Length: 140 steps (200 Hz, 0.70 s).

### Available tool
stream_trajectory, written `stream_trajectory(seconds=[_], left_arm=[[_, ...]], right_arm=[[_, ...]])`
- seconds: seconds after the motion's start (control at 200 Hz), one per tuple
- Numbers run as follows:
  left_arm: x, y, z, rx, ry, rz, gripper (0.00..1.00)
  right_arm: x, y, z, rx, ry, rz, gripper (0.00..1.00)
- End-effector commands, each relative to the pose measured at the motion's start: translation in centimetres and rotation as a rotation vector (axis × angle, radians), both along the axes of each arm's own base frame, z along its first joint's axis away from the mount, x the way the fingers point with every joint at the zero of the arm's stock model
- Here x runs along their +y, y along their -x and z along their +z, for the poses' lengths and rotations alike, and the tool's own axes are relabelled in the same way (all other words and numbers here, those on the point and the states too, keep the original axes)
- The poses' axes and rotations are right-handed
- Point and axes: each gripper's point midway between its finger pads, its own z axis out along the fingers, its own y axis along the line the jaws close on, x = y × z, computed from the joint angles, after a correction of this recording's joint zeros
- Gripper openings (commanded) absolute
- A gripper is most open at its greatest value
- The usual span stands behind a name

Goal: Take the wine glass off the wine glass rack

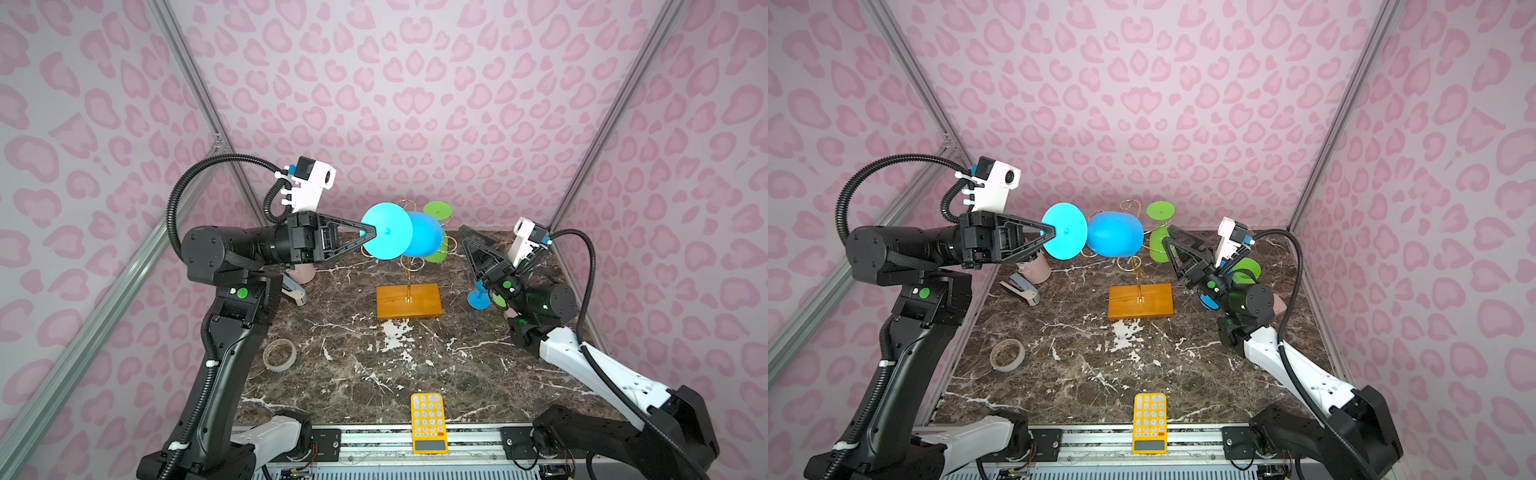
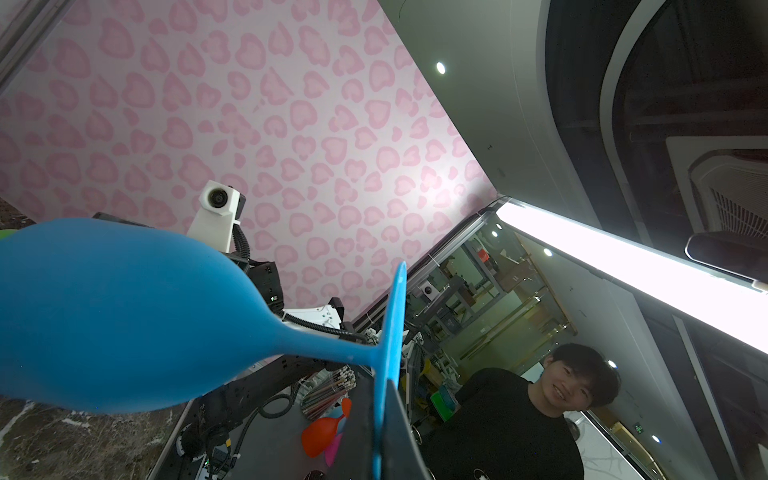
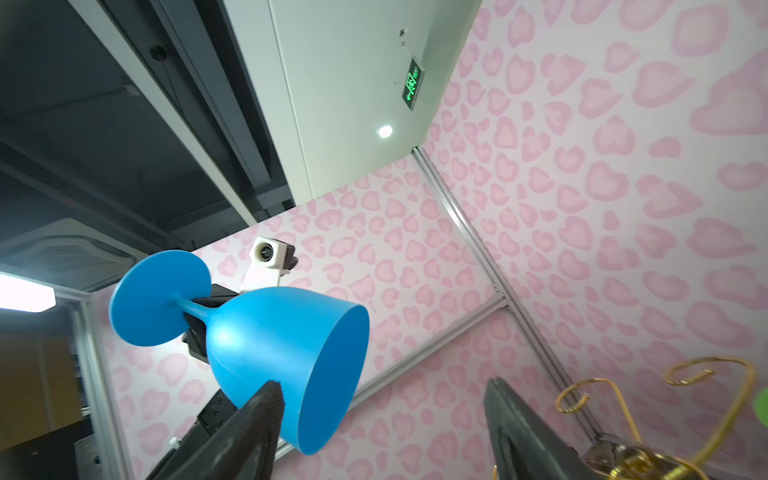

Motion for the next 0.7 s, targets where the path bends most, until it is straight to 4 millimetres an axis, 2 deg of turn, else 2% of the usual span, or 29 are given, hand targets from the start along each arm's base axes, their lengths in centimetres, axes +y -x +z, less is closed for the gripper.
stream_trajectory(seconds=[0.0, 0.13, 0.385, 0.695], left_arm=[[0.1, 0.7, 0.8, -0.053, 0.013, -0.010, 0.04], [0.1, 0.8, 1.2, -0.062, 0.017, -0.012, 0.04], [-0.2, 0.4, 1.4, -0.056, 0.017, -0.023, 0.04], [-0.4, 0.1, 1.3, -0.040, 0.019, -0.033, 0.04]], right_arm=[[0.4, 4.1, 2.2, -0.158, -0.059, 0.236, 0.73], [1.6, 3.6, 1.3, -0.172, -0.006, 0.256, 0.73], [3.5, 4.5, 0.8, -0.217, 0.063, 0.331, 0.73], [4.7, 6.1, 1.4, -0.292, 0.102, 0.386, 0.72]])
